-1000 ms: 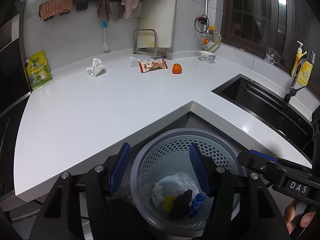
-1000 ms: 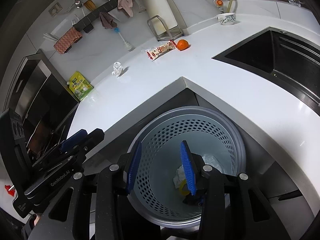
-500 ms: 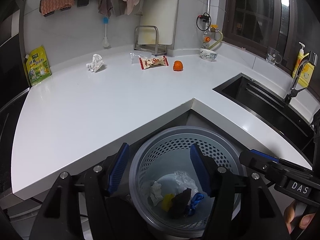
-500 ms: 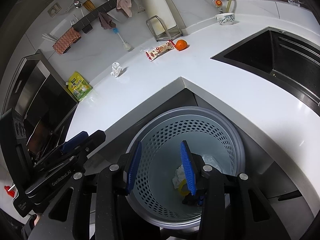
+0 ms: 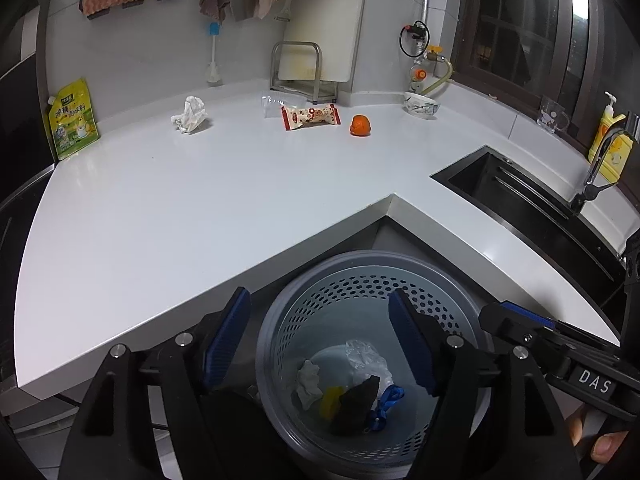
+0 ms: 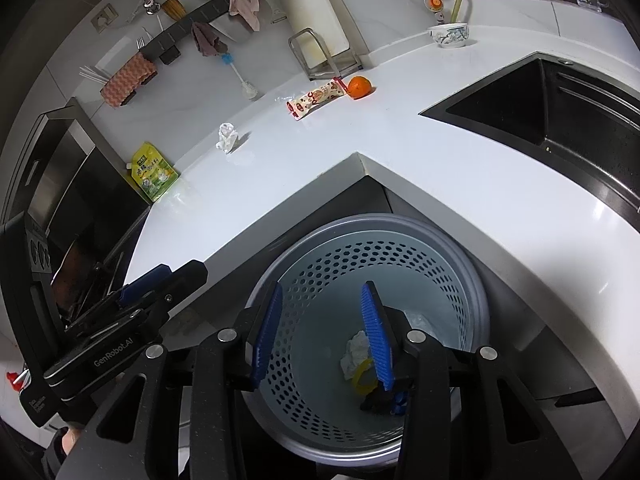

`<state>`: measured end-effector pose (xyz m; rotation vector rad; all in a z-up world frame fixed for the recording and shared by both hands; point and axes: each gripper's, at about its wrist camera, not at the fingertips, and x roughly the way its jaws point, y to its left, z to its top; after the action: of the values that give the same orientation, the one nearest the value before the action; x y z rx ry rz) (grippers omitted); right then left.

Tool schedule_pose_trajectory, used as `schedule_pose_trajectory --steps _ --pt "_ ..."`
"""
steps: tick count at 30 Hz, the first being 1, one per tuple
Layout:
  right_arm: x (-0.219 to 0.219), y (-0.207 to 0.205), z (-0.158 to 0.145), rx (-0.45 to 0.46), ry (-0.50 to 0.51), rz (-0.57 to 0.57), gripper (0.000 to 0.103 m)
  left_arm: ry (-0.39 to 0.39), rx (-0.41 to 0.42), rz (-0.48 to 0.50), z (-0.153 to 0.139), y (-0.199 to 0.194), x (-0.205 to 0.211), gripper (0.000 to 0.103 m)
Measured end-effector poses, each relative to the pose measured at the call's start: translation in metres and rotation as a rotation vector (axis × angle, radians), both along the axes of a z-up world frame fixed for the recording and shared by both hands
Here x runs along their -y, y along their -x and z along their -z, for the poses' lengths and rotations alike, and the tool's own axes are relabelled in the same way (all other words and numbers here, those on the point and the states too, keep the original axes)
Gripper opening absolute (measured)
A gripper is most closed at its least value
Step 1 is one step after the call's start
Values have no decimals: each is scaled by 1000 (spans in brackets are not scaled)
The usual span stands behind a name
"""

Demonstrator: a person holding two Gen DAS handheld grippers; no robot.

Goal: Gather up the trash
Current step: 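Move both open tools back over the counter toward the orange and wrapper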

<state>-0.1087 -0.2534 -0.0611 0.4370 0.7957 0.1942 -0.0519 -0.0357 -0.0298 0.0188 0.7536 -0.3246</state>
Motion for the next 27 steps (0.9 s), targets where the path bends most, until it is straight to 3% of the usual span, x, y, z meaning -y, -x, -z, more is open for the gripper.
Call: schedule_pose_trajectory --steps 5,14,18,27 --pt "1 -8 -1 7 20 0 42 6 -17 -5 1 -10 -1 74" --pt "1 -31 -17 71 112 -8 55 11 -1 -33 -9 -37 -7 84" --pt "7 -49 -24 86 134 2 56 -3 36 -67 -20 -58 -17 91" --pt "16 -102 -44 139 196 21 63 -26 99 -136 -41 -122 -38 94"
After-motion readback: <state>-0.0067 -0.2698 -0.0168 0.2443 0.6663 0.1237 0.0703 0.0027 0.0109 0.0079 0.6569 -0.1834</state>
